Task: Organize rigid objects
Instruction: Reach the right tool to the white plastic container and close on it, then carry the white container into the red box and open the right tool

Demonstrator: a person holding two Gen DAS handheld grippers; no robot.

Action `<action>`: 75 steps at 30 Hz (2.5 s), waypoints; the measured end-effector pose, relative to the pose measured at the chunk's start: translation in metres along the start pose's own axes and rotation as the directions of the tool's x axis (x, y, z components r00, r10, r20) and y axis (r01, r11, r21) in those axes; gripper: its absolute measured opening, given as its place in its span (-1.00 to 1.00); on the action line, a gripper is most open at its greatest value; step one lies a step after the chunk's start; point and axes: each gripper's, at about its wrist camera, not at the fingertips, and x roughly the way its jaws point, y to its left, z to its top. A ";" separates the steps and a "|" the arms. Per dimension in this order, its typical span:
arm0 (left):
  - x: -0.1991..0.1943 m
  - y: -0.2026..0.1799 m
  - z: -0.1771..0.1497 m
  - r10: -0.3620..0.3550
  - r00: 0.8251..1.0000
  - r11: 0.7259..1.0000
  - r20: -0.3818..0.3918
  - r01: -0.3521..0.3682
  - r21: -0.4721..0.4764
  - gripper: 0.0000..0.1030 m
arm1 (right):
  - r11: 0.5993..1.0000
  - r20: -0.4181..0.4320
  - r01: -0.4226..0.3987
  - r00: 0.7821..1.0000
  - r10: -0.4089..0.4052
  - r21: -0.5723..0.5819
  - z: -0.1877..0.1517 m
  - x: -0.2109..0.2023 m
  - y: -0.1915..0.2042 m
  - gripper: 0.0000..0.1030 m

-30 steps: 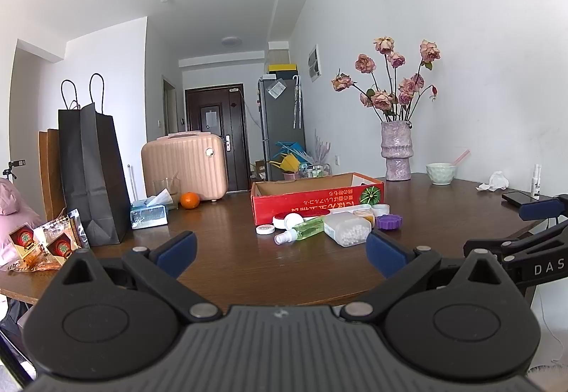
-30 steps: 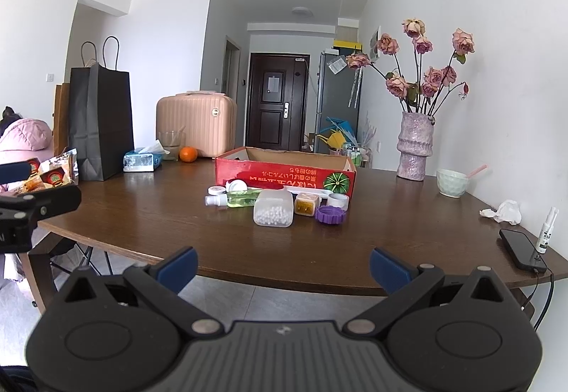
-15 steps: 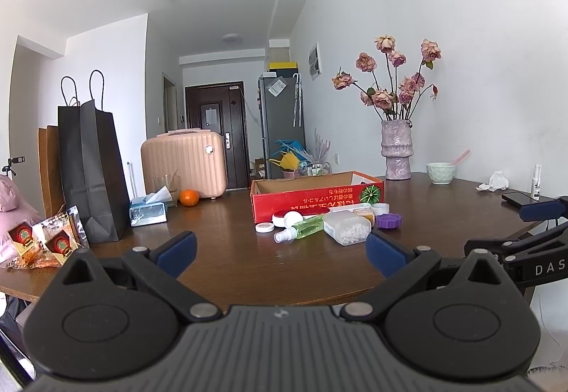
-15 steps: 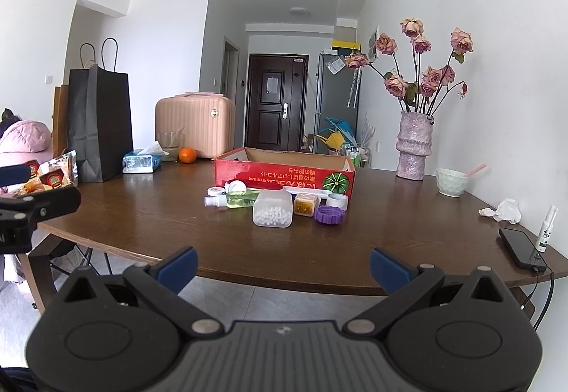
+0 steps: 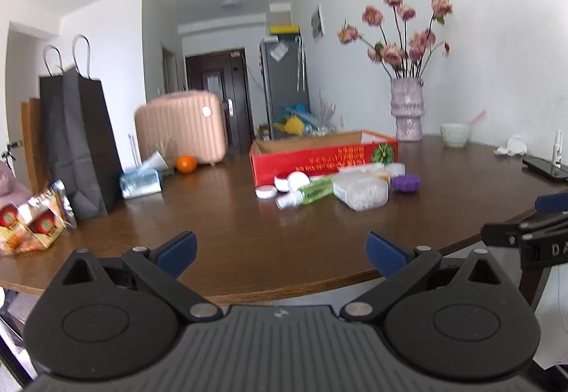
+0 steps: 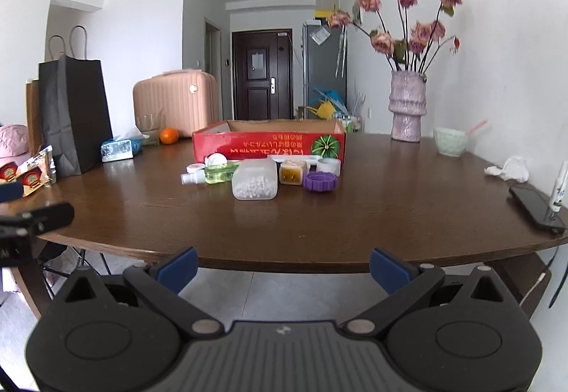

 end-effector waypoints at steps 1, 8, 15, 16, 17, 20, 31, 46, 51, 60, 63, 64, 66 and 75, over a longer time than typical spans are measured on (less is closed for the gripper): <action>0.005 0.000 0.001 -0.006 1.000 1.000 -0.009 0.006 -0.005 1.00 | 1.000 0.005 0.002 1.000 -0.002 0.003 0.002 0.005 -0.001 1.00; 0.044 0.008 0.015 0.015 1.000 1.000 -0.016 -0.015 -0.011 1.00 | 0.999 0.020 -0.004 1.000 0.005 -0.050 0.021 0.049 -0.002 1.00; 0.101 0.028 0.031 0.004 0.997 0.999 -0.078 -0.007 -0.037 1.00 | 0.994 -0.098 -0.083 0.992 0.077 -0.066 0.053 0.119 0.015 1.00; 0.109 0.030 0.032 0.003 0.996 0.999 -0.093 -0.007 -0.040 1.00 | 0.996 -0.117 -0.076 0.991 0.069 -0.056 0.060 0.131 0.018 1.00; 0.118 0.032 0.034 0.003 0.994 0.999 -0.111 -0.008 -0.042 1.00 | 0.997 -0.124 -0.068 0.990 0.062 -0.042 0.066 0.143 0.020 0.98; 0.141 0.042 0.037 -0.011 0.987 0.997 -0.159 0.000 -0.071 1.00 | 0.998 -0.116 -0.064 0.991 0.061 -0.021 0.081 0.173 0.024 0.82; 0.175 0.060 0.041 -0.031 0.981 0.994 -0.192 0.011 -0.106 1.00 | 0.986 -0.197 -0.130 0.974 0.108 -0.104 0.088 0.219 0.046 0.25; 0.187 -0.001 0.057 -0.272 0.951 0.956 -0.150 0.249 -0.153 0.95 | 0.969 -0.169 -0.247 0.954 0.248 0.026 0.077 0.160 -0.034 0.13; 0.204 -0.014 0.057 -0.274 0.940 0.953 -0.205 0.236 -0.191 0.09 | 0.939 -0.170 -0.281 0.934 0.315 0.199 0.079 0.180 -0.044 -0.34; 0.213 -0.011 0.057 -0.486 0.823 0.844 -0.292 0.356 -0.401 -0.38 | 0.892 -0.161 -0.286 0.920 0.358 0.351 0.071 0.186 -0.045 -0.48; 0.206 -0.016 0.056 -0.483 0.822 0.849 -0.302 0.357 -0.390 -0.39 | 0.892 -0.162 -0.284 0.920 0.357 0.352 0.070 0.183 -0.046 -0.46; 0.208 -0.014 0.054 -0.478 0.825 0.849 -0.302 0.346 -0.400 -0.38 | 0.888 -0.163 -0.289 0.917 0.365 0.358 0.070 0.183 -0.047 -0.46; 0.215 -0.010 0.053 -0.485 0.821 0.835 -0.301 0.333 -0.437 -0.31 | 0.883 -0.159 -0.293 0.915 0.370 0.367 0.068 0.184 -0.048 -0.47; 0.202 -0.008 0.067 -0.460 0.857 0.835 -0.232 0.329 -0.440 -0.49 | 0.894 -0.133 -0.294 0.925 0.355 0.339 0.080 0.166 -0.047 -0.71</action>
